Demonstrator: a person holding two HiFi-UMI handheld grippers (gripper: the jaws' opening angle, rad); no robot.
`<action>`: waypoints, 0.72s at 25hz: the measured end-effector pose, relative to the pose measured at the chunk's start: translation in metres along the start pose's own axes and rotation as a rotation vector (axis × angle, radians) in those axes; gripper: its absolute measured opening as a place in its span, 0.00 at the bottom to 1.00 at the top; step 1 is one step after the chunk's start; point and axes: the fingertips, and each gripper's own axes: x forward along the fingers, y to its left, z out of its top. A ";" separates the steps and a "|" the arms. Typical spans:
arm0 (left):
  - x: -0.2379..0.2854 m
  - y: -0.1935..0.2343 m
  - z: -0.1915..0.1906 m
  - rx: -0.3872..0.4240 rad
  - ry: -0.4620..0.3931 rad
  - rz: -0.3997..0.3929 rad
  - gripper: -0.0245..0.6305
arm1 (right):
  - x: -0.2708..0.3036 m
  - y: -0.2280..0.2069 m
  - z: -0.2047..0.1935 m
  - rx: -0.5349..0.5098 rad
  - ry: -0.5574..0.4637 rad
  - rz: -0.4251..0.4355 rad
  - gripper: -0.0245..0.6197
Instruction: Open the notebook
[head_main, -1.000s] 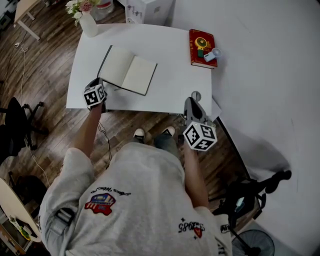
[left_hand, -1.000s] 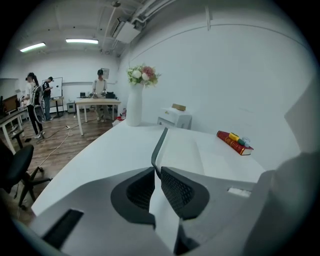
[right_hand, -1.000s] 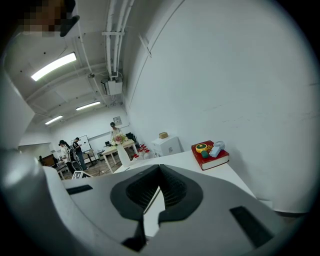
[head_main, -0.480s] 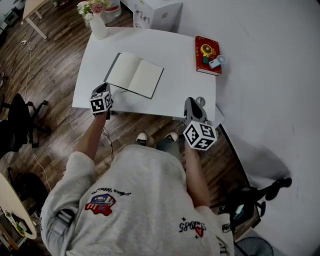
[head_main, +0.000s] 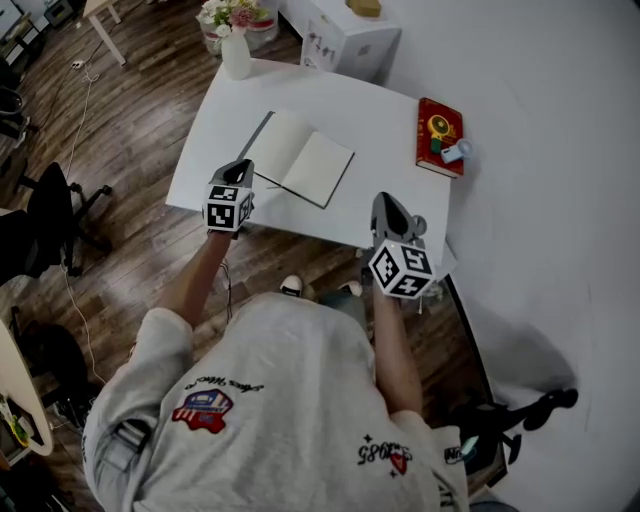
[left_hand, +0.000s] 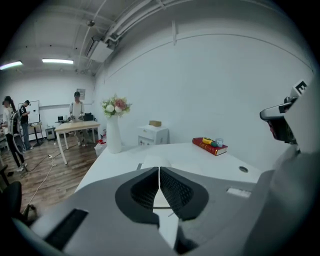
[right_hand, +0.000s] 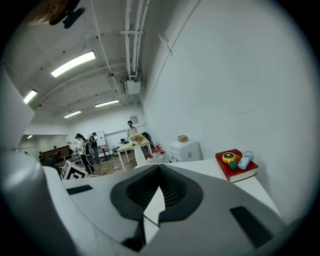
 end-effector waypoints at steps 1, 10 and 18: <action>-0.004 -0.003 0.007 0.017 -0.017 -0.008 0.05 | 0.002 0.004 0.002 -0.007 -0.003 0.004 0.02; -0.044 -0.035 0.070 0.113 -0.185 -0.094 0.05 | 0.005 0.028 0.013 -0.079 -0.041 0.034 0.02; -0.064 -0.064 0.105 0.118 -0.270 -0.161 0.05 | -0.001 0.033 0.025 -0.149 -0.093 0.058 0.02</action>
